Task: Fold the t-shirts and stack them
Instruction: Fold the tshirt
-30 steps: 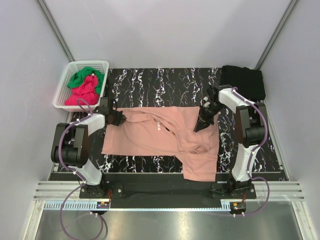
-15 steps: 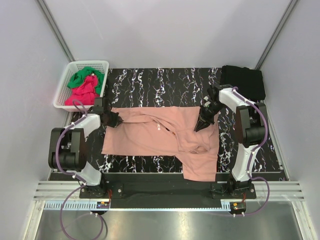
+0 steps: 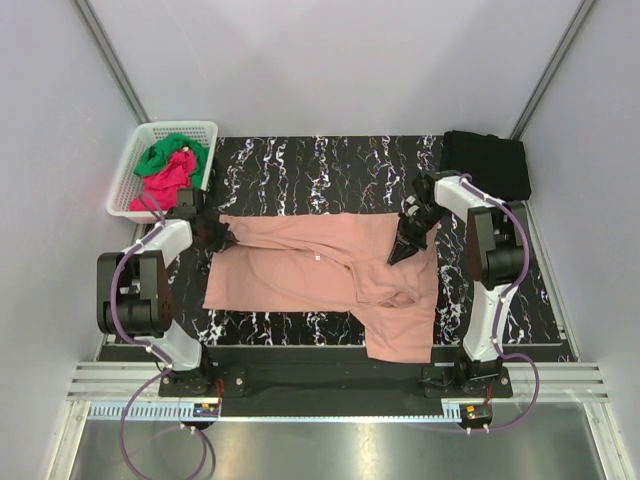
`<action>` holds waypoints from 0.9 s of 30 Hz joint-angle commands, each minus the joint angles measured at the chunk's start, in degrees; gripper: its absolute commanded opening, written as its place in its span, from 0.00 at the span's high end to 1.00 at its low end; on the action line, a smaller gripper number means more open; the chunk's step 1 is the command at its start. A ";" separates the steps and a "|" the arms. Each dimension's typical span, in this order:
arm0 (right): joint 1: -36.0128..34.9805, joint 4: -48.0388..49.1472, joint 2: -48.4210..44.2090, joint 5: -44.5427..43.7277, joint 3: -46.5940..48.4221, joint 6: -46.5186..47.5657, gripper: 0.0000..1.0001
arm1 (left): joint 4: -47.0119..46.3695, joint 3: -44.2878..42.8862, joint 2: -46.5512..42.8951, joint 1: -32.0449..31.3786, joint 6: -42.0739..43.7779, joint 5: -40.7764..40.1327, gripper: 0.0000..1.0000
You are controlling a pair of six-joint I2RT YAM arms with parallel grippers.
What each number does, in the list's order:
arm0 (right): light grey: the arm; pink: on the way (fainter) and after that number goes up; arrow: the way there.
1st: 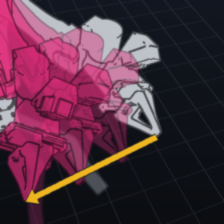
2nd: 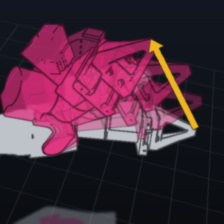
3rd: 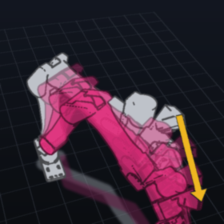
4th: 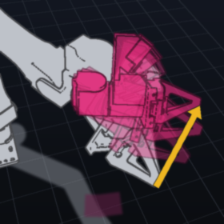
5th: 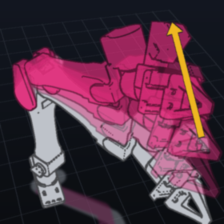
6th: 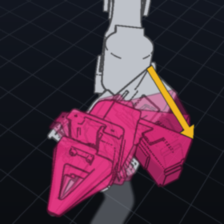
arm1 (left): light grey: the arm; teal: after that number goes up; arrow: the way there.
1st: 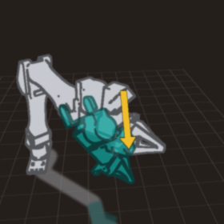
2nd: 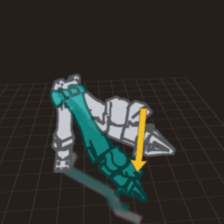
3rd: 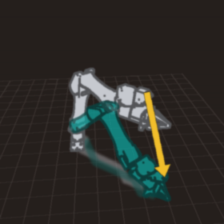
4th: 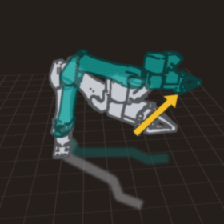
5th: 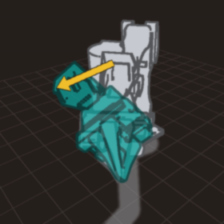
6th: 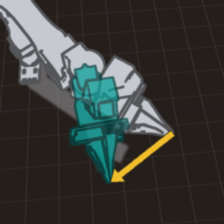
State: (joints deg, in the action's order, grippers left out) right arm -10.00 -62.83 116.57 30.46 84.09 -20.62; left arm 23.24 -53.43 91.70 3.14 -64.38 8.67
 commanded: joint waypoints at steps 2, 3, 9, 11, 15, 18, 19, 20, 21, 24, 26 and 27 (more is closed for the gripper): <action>0.24 -1.07 1.02 -1.45 1.95 -0.65 0.84 | 1.54 -3.70 1.72 1.08 4.79 2.84 1.00; 0.33 -1.33 1.28 -1.80 2.12 -0.65 0.84 | 1.71 -4.13 2.68 1.17 5.83 3.46 1.00; 0.24 -3.17 2.25 -5.05 2.13 -0.73 0.85 | 3.03 -5.37 3.48 1.26 8.04 4.87 1.00; 0.24 -4.14 2.60 -6.28 1.52 -0.38 0.88 | 3.65 -5.54 4.19 1.35 8.92 5.66 1.00; 0.24 -5.37 2.43 -7.87 -0.33 -0.56 0.95 | 3.91 -5.81 5.07 1.26 10.67 7.24 1.00; 0.33 -6.07 1.55 -10.76 -1.48 -1.26 1.00 | 4.00 -6.07 5.94 1.26 11.90 8.47 1.00; 0.24 -6.17 1.38 -11.47 -2.00 -1.96 1.00 | 4.00 -6.42 6.12 1.35 12.26 9.08 1.00; 0.24 -6.17 1.11 -12.52 -2.18 -2.40 1.00 | 4.35 -6.60 6.47 1.26 12.61 9.44 1.00; 0.24 -6.17 0.94 -12.70 -2.27 -2.67 1.00 | 4.44 -6.86 6.91 1.26 13.22 9.96 1.00; 0.42 -5.99 1.11 -12.18 -2.88 -3.90 1.00 | 4.62 -7.04 7.18 1.26 14.10 10.58 1.00; 0.42 -5.90 1.64 -10.69 -3.06 -4.25 1.00 | 4.97 -7.04 7.26 1.26 14.46 10.76 1.00; 0.51 -5.73 1.73 -10.33 -3.15 -4.16 1.00 | 4.97 -7.04 7.26 1.26 14.72 10.93 1.00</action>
State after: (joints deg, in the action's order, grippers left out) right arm -9.89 -67.64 119.00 20.01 81.14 -23.42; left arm 27.86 -58.92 96.57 4.62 -52.71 14.31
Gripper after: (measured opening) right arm 0.011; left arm 0.021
